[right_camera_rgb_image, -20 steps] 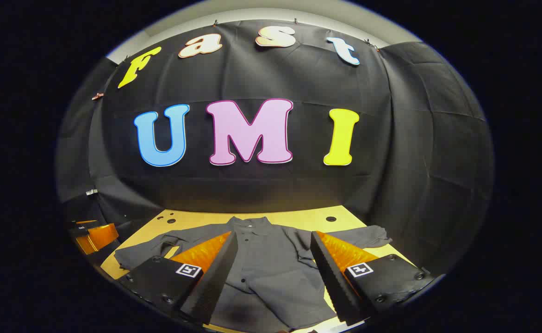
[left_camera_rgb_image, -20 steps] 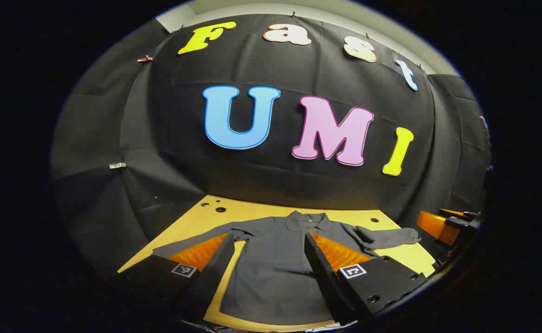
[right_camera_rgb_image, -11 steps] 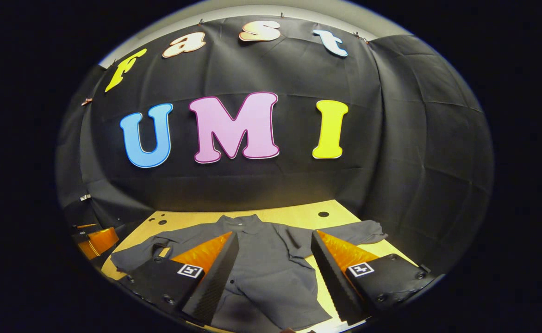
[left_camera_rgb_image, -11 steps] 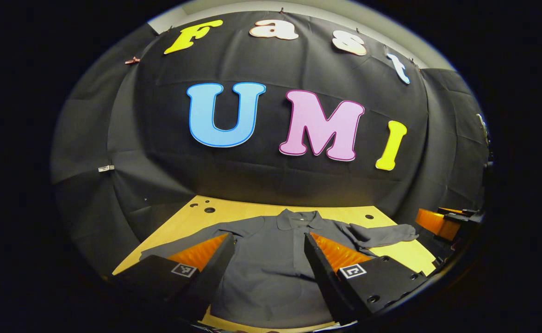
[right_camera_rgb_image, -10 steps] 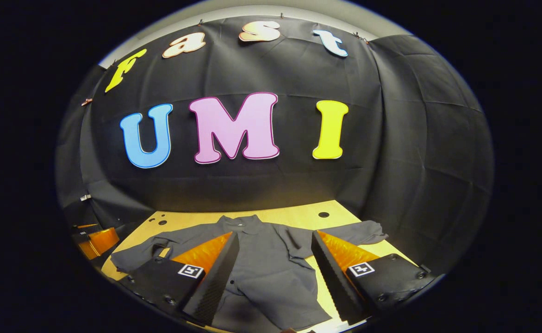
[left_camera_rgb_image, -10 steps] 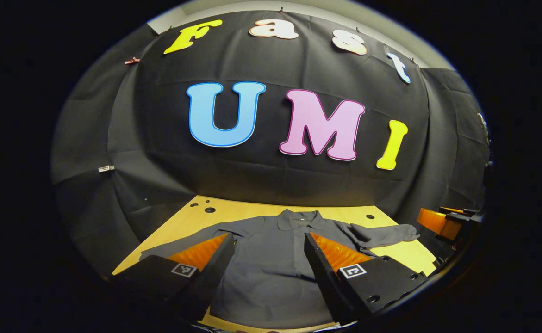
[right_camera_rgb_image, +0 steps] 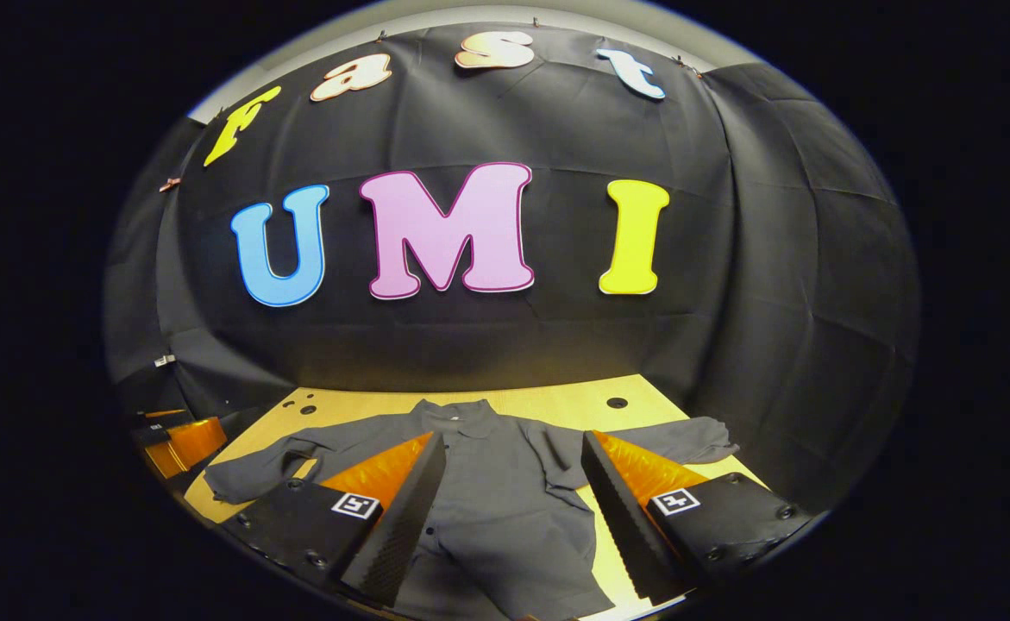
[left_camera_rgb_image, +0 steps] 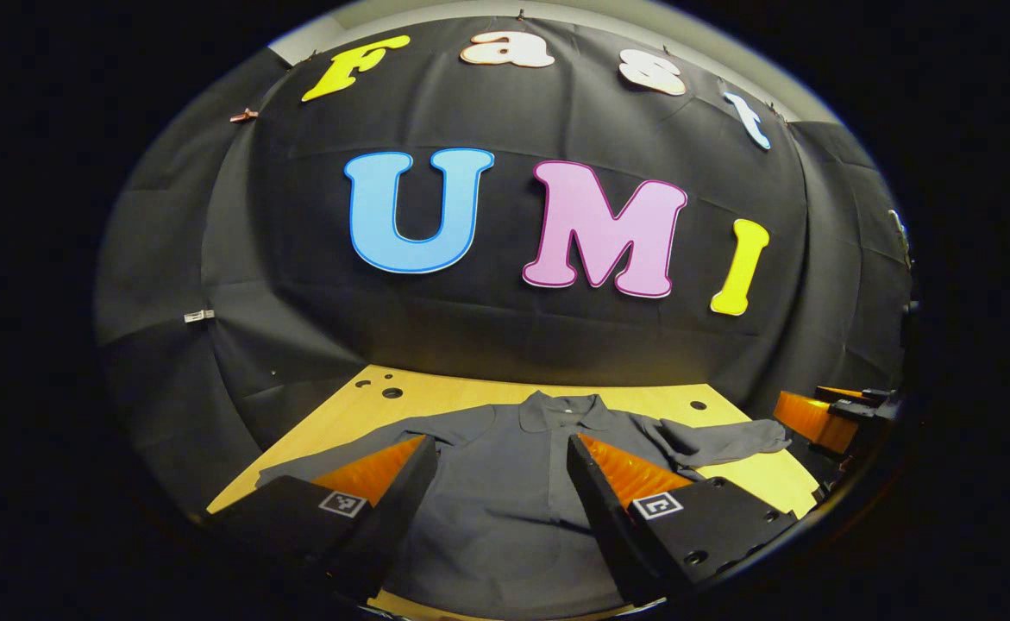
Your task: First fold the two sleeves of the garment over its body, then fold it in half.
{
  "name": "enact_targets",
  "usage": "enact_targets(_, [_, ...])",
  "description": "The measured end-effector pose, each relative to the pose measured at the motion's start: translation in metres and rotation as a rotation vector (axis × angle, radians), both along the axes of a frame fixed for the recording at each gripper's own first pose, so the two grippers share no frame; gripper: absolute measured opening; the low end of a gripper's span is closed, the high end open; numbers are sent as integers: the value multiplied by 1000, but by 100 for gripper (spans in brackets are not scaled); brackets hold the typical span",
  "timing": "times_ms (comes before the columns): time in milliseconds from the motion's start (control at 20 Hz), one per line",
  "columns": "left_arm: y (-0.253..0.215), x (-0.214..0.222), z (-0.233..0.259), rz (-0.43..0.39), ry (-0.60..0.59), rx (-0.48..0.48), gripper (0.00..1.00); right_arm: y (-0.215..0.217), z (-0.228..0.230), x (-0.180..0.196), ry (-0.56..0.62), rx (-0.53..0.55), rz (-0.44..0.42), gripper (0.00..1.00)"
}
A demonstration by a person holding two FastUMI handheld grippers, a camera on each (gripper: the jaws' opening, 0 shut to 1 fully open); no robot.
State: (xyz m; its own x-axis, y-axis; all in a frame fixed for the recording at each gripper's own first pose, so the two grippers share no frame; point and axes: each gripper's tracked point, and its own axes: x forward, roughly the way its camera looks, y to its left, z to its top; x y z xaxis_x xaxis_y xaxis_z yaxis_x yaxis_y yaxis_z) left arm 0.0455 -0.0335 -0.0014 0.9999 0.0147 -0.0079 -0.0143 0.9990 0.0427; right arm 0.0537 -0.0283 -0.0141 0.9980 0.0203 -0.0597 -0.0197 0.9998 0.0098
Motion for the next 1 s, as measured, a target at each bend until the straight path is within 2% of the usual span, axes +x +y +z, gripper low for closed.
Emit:
enact_targets(200, [-10,9,-9,-2,22,14,96,-18,-6,18,19,33,-7,98])
enact_targets(500, [-23,22,-24,19,44,26,96,-76,-20,54,48,92,-103,98])
enact_targets(850, [-48,34,-61,31,127,29,96,-164,-35,100,72,86,-245,99])
enact_targets(1000, [-53,46,-60,56,131,17,96,-191,-43,118,89,129,-268,99])
